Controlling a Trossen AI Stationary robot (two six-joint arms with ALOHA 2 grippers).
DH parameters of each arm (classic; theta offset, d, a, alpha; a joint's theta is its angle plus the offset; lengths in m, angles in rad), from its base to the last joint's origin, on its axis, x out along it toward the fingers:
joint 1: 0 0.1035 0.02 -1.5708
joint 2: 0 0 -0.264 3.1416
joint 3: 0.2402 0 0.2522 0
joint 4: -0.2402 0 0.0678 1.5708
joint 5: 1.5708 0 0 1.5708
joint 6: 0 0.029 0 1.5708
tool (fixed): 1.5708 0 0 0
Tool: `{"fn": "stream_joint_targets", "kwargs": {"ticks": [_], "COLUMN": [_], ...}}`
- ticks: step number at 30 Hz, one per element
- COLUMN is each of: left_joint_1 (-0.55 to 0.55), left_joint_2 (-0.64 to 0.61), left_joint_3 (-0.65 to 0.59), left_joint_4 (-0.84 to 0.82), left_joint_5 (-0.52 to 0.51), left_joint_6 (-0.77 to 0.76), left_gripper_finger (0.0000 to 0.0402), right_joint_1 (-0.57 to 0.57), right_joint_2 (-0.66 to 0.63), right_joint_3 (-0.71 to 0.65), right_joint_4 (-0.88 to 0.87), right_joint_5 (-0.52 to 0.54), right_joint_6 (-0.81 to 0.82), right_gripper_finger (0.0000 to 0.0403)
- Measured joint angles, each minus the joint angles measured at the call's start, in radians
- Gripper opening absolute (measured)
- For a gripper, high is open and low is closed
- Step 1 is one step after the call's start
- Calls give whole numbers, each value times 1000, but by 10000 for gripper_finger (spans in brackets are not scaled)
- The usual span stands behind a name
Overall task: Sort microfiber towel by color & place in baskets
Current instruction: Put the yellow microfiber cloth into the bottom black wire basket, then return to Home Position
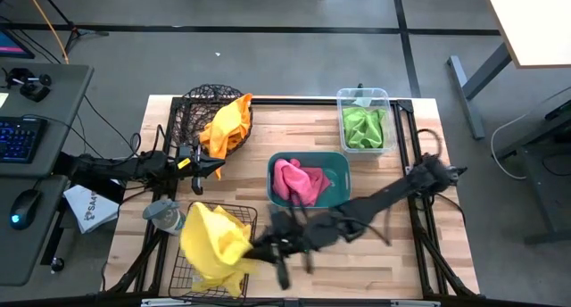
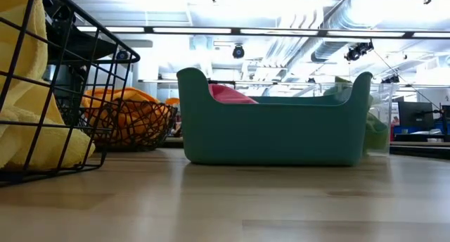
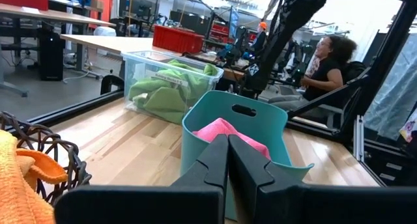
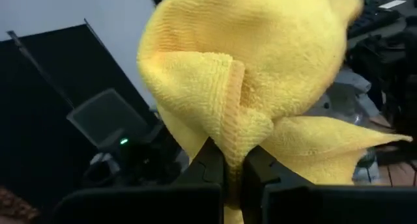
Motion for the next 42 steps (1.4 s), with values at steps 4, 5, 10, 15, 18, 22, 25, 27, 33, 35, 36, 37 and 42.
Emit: {"fn": "stream_joint_targets", "kwargs": {"ticks": [4,5,10,15,18,22,25,27,33,35,36,37,42], "left_joint_1": [0,0,0,0,0,0,0,0,0,0,0,0,0], "left_joint_2": [0,0,0,0,0,0,0,0,0,0,0,1,1], "left_joint_3": [0,0,0,0,0,0,0,0,0,0,0,0,0], "left_joint_4": [0,1,0,0,0,0,0,0,0,0,0,1,0], "left_joint_5": [0,0,0,0,0,0,0,0,-1,0,-1,-1,-1], "left_joint_6": [0,0,0,0,0,0,0,0,0,0,0,0,0], "left_gripper_finger": [0,0,0,0,0,0,0,0,0,0,0,0,0], "right_joint_1": [-38,-41,-42,-53,-71,-84,-86,-86,-108,-128,-139,-147,-214], "right_joint_2": [135,171,345,453,481,459,425,409,374,332,302,265,76], "right_joint_3": [105,130,228,274,274,274,274,275,275,274,274,274,237], "right_joint_4": [36,36,28,20,-37,-163,-224,-265,-386,-488,-543,-595,-896], "right_joint_5": [-44,-54,-93,-82,-70,-70,-78,-98,-292,-317,-307,-283,-273], "right_joint_6": [34,54,131,195,282,288,275,245,174,76,12,-53,-383], "right_gripper_finger": [1,1,1,17,47,120,181,216,278,282,282,281,266]}}
